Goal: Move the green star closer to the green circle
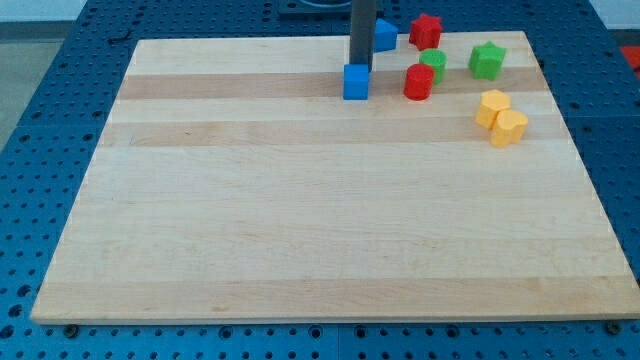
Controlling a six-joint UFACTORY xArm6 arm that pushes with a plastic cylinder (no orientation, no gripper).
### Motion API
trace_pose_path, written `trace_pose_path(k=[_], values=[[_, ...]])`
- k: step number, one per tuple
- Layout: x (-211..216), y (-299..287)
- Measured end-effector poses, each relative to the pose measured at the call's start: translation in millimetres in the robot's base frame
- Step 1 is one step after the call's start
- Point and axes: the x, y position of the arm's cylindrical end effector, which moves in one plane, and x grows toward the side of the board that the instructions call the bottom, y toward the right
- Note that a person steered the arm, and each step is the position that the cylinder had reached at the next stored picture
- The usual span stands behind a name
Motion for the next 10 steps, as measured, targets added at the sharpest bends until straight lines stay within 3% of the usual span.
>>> trace_pose_path(k=[2,4,7,9,10], values=[[-7,67],[-40,83],[-43,250],[-19,256],[3,229]])
